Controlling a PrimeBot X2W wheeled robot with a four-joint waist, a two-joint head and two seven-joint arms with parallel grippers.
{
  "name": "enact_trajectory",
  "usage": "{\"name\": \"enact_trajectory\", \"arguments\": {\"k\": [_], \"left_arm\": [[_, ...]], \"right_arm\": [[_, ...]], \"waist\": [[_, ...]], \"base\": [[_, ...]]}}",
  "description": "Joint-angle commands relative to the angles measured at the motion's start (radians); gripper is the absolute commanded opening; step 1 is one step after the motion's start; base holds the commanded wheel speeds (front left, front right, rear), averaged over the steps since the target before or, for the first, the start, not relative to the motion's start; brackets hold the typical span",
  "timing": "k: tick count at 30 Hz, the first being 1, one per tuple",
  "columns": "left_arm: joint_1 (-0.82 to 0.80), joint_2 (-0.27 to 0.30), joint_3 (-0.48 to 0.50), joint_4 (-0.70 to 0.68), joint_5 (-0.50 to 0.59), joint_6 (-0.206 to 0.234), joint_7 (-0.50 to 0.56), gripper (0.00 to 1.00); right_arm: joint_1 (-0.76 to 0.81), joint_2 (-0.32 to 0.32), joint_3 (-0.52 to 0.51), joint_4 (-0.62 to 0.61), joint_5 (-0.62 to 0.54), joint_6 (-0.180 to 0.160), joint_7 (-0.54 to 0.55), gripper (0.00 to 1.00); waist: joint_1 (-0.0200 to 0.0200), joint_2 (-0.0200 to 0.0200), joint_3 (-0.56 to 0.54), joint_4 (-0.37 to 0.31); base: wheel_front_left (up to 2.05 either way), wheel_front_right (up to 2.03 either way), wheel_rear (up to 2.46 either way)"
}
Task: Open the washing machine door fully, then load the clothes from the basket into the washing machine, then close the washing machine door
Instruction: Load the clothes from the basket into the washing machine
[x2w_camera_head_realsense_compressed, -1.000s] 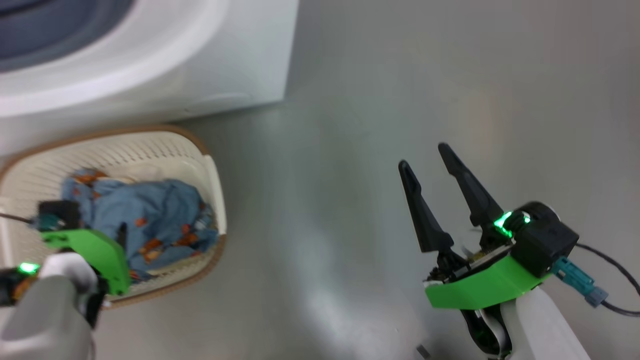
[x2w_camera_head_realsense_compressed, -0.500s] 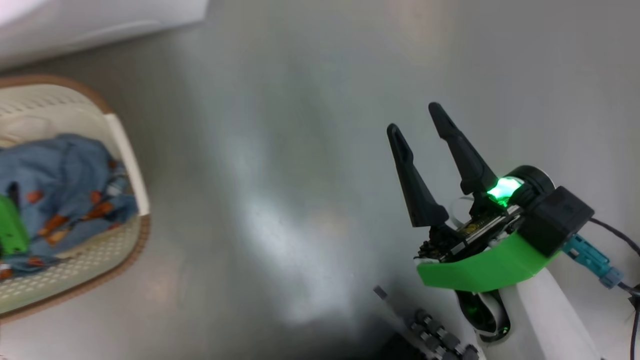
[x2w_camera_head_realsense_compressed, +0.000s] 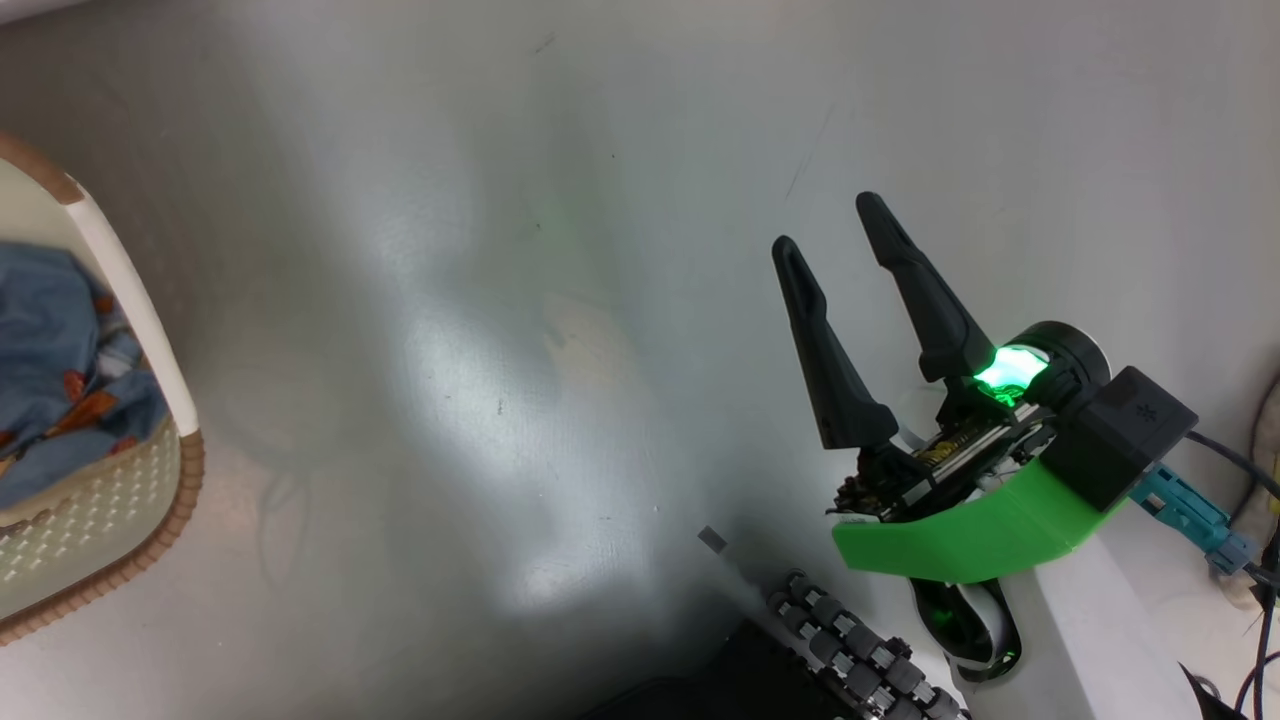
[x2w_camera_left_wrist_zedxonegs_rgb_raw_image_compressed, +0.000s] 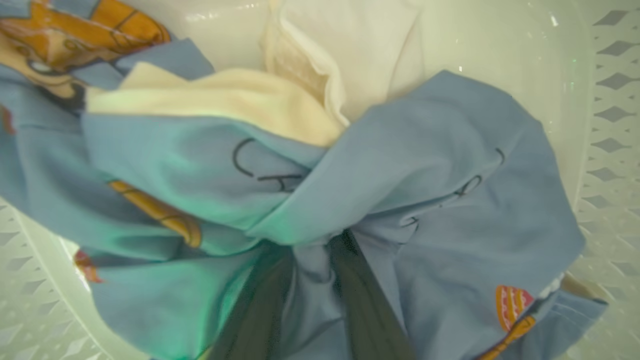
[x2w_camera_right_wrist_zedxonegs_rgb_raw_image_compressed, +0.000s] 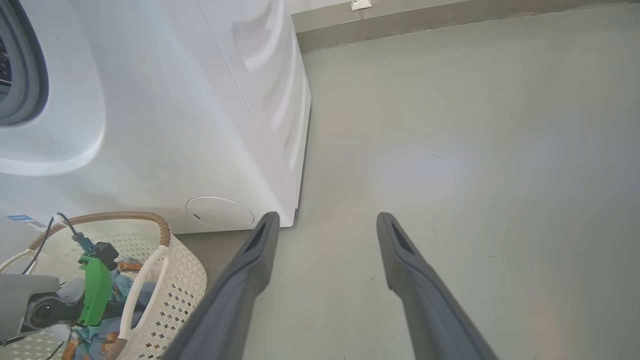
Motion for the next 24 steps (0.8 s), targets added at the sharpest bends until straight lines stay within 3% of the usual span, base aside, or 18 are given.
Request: {"name": "enact_trajectory", "arguments": {"k": [1,13,24], "left_arm": [[0.018,0.037,0.013,0.000,-0.006,0.008,-0.003,0.02],[0.003,-0.012,-0.002,0.004,-0.016,0.022,-0.051,0.00],[0.050,-0.104,-0.007,-0.023,-0.030,0.060,-0.244,0.00]], "right_arm": [[0.016,0.000,0.021,-0.024,-0.002,0.009,-0.012,1.00],[0.010,0.000,0.000,-0.013,-0.023,0.009,-0.012,1.00],[0.024,0.000,-0.023,0.024,-0.079,0.009,-0.012,1.00]], "waist": [[0.0000,-0.0001,-0.001,0.003],[0.0000,-0.0001,-0.036,0.054],[0.0000,-0.0001,-0.159,0.164]], "base": [[0.00,0.00,0.00],[0.00,0.00,0.00],[0.00,0.00,0.00]]}}
